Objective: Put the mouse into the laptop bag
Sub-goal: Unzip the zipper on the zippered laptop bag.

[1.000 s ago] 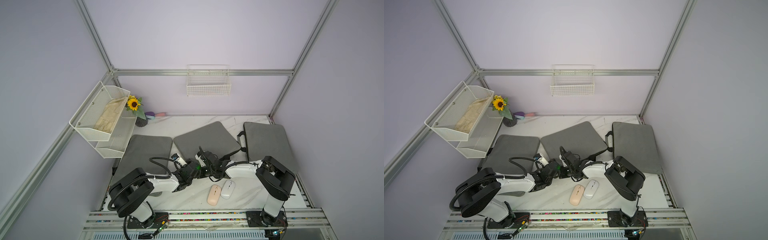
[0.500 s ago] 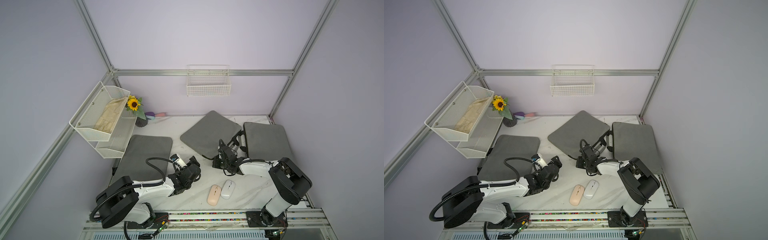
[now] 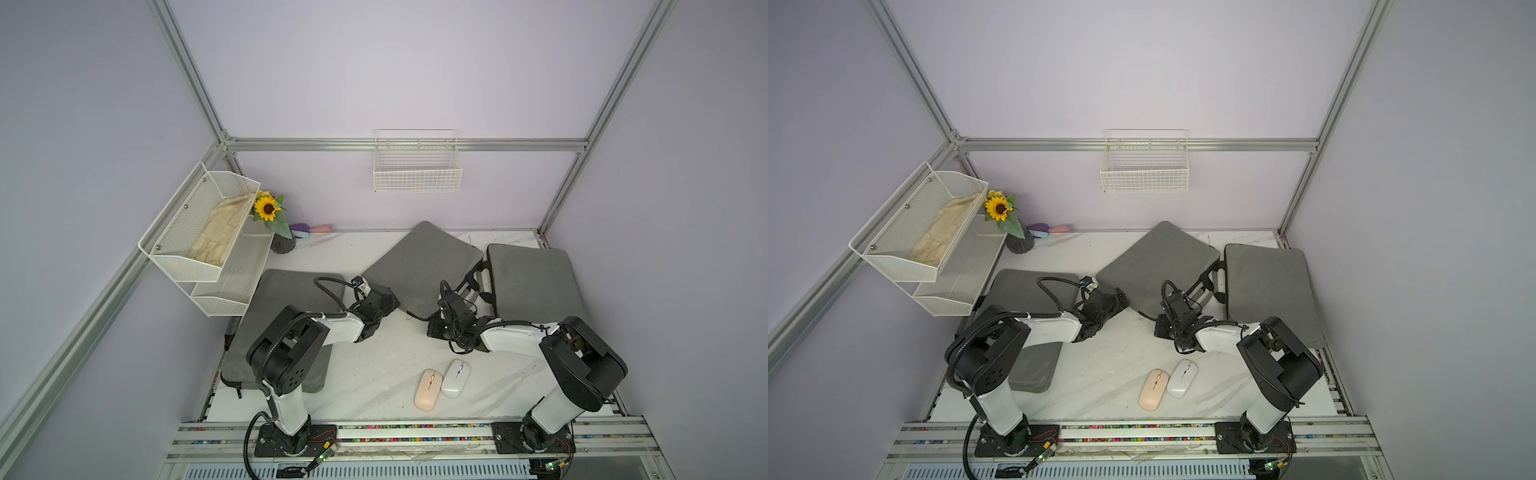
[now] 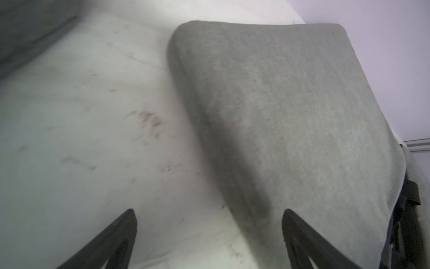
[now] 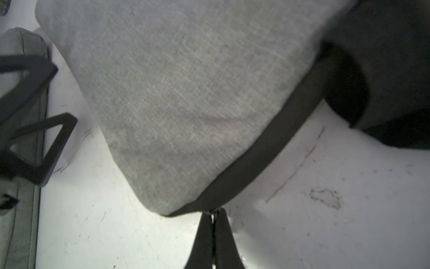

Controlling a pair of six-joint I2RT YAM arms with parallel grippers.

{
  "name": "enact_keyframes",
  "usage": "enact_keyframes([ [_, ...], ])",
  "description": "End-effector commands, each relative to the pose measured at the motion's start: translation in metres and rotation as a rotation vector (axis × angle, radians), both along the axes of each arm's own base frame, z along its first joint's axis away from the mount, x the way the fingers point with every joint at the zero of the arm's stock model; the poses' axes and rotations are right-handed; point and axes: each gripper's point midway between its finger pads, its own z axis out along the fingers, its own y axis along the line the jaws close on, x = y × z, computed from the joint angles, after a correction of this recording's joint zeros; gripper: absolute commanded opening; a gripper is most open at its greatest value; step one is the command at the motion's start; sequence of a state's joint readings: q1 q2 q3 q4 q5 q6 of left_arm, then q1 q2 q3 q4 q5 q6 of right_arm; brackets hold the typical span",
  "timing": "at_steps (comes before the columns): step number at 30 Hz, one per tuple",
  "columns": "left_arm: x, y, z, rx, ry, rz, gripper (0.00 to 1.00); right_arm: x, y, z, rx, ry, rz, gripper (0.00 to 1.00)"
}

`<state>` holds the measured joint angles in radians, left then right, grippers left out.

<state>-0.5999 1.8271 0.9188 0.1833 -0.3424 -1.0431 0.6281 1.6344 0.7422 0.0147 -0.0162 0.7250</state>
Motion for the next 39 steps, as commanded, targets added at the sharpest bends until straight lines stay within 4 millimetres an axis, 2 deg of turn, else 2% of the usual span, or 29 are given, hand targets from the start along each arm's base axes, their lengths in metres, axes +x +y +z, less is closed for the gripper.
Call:
enact_keyframes([
  [1,0.028,-0.024,0.022,-0.028,-0.037,-0.074,0.96,-0.001,0.001,0.002,0.018,-0.006,0.002,0.00],
  [4,0.040,-0.030,0.016,-0.015,-0.043,-0.075,0.91,-0.002,0.006,0.001,0.036,-0.002,0.020,0.00],
  [5,0.043,-0.032,0.012,-0.014,-0.037,-0.077,0.82,-0.002,0.008,0.001,0.041,-0.001,0.025,0.00],
  [9,0.046,-0.029,0.000,0.001,0.006,-0.047,0.28,-0.003,0.010,0.001,0.049,-0.002,0.034,0.00],
  [11,0.040,-0.027,-0.002,-0.022,0.016,-0.035,0.08,-0.004,0.010,0.002,0.046,-0.004,0.033,0.00],
  [12,0.036,-0.026,-0.002,-0.034,0.011,-0.030,0.01,-0.004,0.008,0.001,0.042,-0.004,0.027,0.00],
  [16,0.005,-0.009,0.003,-0.063,0.022,0.022,0.00,-0.004,0.008,0.001,0.043,0.005,0.029,0.00],
  [21,-0.059,0.018,0.013,-0.066,0.007,0.121,0.00,0.002,0.003,0.001,0.042,0.007,0.003,0.00],
  [24,-0.082,0.017,0.022,-0.071,-0.028,0.141,0.00,0.006,-0.002,0.004,0.043,-0.003,-0.020,0.00],
  [26,-0.084,0.006,0.026,-0.062,-0.029,0.106,0.00,0.006,-0.002,0.004,0.043,0.002,-0.021,0.00],
  [30,-0.080,-0.011,0.011,-0.047,0.027,0.062,0.00,-0.005,-0.002,0.005,0.048,0.007,-0.001,0.00],
  [36,-0.072,-0.016,-0.002,-0.034,0.040,0.080,0.00,-0.048,0.033,0.004,0.026,0.049,0.181,0.00],
  [39,-0.072,-0.012,-0.004,-0.033,0.037,0.104,0.00,-0.060,0.049,0.009,0.041,0.044,0.251,0.00],
])
